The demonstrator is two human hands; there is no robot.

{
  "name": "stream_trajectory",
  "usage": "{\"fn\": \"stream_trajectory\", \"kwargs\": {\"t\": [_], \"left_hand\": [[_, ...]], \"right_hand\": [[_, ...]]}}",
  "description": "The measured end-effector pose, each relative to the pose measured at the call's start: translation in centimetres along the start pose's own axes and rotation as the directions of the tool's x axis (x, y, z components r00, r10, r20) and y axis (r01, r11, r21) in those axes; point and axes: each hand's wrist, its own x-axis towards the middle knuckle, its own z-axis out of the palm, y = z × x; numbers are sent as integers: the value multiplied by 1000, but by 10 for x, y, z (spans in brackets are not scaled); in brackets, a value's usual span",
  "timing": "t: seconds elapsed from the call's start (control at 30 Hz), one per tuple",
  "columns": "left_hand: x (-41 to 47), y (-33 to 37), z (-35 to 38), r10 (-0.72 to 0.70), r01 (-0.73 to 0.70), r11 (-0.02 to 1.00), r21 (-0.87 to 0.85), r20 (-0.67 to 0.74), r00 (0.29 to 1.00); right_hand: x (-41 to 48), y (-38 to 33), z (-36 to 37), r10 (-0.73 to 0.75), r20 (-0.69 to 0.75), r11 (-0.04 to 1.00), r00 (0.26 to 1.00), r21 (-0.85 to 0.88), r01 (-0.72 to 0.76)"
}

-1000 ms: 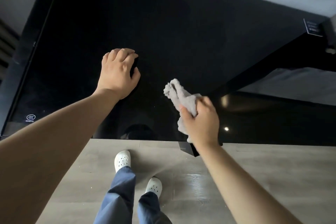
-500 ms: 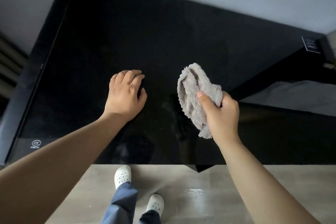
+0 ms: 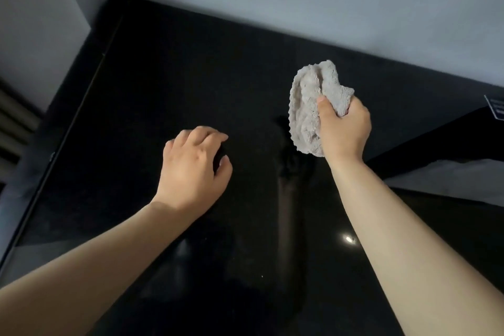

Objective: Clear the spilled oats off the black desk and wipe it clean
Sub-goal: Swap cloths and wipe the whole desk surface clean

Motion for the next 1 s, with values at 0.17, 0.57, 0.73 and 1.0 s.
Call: {"fn": "stream_trajectory", "kwargs": {"t": [0.17, 0.57, 0.73, 1.0], "left_hand": [[47, -26, -8, -79, 81, 995, 57, -34, 996], [124, -39, 16, -21, 33, 981, 194, -64, 998], [120, -43, 28, -57, 68, 979, 191, -62, 996], [122, -41, 27, -69, 79, 983, 168, -64, 996]], "right_hand": [[57, -21, 39, -61, 62, 997, 996, 59, 57], [171, -32, 118, -308, 248, 831, 919, -401, 386], [162, -26, 152, -290, 294, 728, 911, -550, 409], [138, -15, 141, -427, 416, 729, 803, -366, 578]]}}
